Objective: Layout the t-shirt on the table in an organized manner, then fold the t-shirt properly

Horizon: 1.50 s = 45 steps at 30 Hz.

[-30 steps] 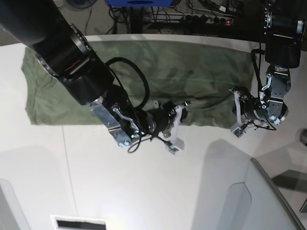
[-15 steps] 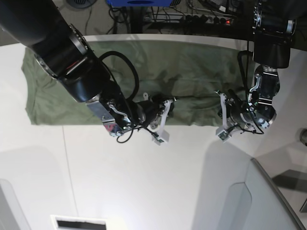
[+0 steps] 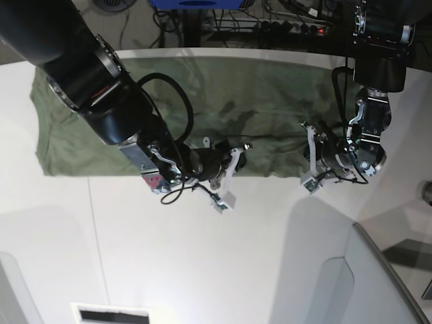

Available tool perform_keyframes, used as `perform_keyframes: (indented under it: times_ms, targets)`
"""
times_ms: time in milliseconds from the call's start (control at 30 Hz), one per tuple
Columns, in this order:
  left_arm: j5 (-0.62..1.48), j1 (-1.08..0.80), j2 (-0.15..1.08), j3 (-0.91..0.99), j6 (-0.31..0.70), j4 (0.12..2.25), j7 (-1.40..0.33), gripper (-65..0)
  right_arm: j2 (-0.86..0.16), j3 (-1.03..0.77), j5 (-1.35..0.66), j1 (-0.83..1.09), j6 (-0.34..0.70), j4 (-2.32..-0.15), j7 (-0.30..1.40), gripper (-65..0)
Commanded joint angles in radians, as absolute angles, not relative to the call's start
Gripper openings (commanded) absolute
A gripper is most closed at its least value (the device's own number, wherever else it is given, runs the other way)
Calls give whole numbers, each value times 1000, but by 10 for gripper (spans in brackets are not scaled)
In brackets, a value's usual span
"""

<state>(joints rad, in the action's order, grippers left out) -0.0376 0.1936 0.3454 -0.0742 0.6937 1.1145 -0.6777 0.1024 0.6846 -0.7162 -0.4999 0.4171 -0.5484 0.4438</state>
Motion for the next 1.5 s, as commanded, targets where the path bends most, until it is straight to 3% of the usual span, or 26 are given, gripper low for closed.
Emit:
perform_keyframes:
  times_ms: [0, 133, 400, 733, 1100, 1467]
  targets:
    - [-35, 213, 355, -65, 698, 1130, -668, -650, 99, 680, -730, -519, 412, -559, 418, -633]
    - [-35, 213, 355, -62, 698, 1130, -668, -650, 77, 682, -723, -504, 271, -559, 355, -630]
    - [-35, 213, 355, -74, 698, 1132, -668, -650, 74, 674, -656, -495, 139, -559, 346, -630]
    - [-44, 183, 364, -76, 698, 1133, -665, -650, 74, 673, -656, -493, 130, -559, 346, -633]
    - [-36, 105, 483, -130, 698, 1221, -662, -650, 74, 673, -656, -493, 130, -559, 346, -633]
    - [-35, 128, 475, -74, 698, 1279, -664, -650, 74, 673, -656, -493, 130, -559, 346, -633]
